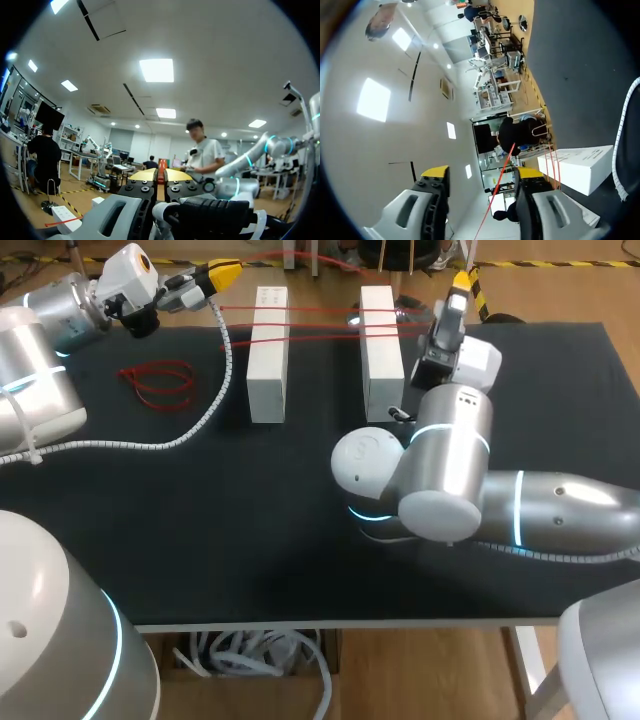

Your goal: Grab the tape and strap the tape.

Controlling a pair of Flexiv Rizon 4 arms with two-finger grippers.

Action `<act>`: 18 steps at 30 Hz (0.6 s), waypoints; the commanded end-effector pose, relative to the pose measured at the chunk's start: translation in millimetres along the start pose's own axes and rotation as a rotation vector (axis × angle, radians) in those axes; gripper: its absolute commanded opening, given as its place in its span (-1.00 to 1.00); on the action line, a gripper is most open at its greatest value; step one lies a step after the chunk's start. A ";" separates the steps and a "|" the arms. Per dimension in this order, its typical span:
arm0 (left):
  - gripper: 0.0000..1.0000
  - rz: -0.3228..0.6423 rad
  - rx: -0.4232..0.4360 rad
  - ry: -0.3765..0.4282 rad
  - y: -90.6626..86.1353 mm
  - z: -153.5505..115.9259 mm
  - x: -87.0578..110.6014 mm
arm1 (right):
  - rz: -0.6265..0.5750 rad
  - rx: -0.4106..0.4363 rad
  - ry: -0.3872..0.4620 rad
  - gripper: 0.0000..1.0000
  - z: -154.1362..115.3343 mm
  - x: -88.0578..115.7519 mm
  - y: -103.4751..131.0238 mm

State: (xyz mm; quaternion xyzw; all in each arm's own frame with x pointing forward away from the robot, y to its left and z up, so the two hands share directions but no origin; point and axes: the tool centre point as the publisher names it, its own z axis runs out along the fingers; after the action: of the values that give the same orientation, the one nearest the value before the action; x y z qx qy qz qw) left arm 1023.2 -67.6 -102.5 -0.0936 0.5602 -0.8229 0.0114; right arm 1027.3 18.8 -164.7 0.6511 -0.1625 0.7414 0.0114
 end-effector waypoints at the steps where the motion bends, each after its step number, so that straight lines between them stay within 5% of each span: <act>1: -1.00 0.001 0.001 -0.001 0.5 0.1 0.4 | -0.007 0.003 -0.006 -0.02 -1.4 2.4 0.2; 5: -1.00 0.001 0.001 -0.001 0.5 0.1 0.4 | -0.012 0.007 -0.002 0.18 -1.2 2.2 -1.8; 8: -1.00 0.001 0.001 -0.001 0.5 0.1 0.4 | -0.012 0.012 0.004 0.56 -0.2 3.5 -4.7; 10: -1.00 0.001 0.001 -0.001 0.5 0.1 0.4 | -0.013 0.014 0.011 0.25 0.5 4.2 -6.3; 12: -1.00 0.001 0.001 -0.001 0.5 0.1 0.4 | -0.014 0.016 0.012 0.34 1.6 4.5 -8.2; 14: -1.00 0.001 0.001 -0.001 0.5 0.1 0.4 | -0.010 0.017 0.018 -0.05 2.4 5.4 -9.7; 18: -1.00 0.001 0.001 -0.001 0.5 0.1 0.4 | -0.006 0.023 0.025 -0.02 3.3 7.1 -12.9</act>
State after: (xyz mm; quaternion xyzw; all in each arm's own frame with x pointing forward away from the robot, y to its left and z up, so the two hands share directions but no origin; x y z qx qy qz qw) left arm 1023.2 -67.6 -102.5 -0.0936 0.5602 -0.8229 0.0114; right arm 1030.4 26.7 -156.0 0.6416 -0.1510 0.7520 0.0067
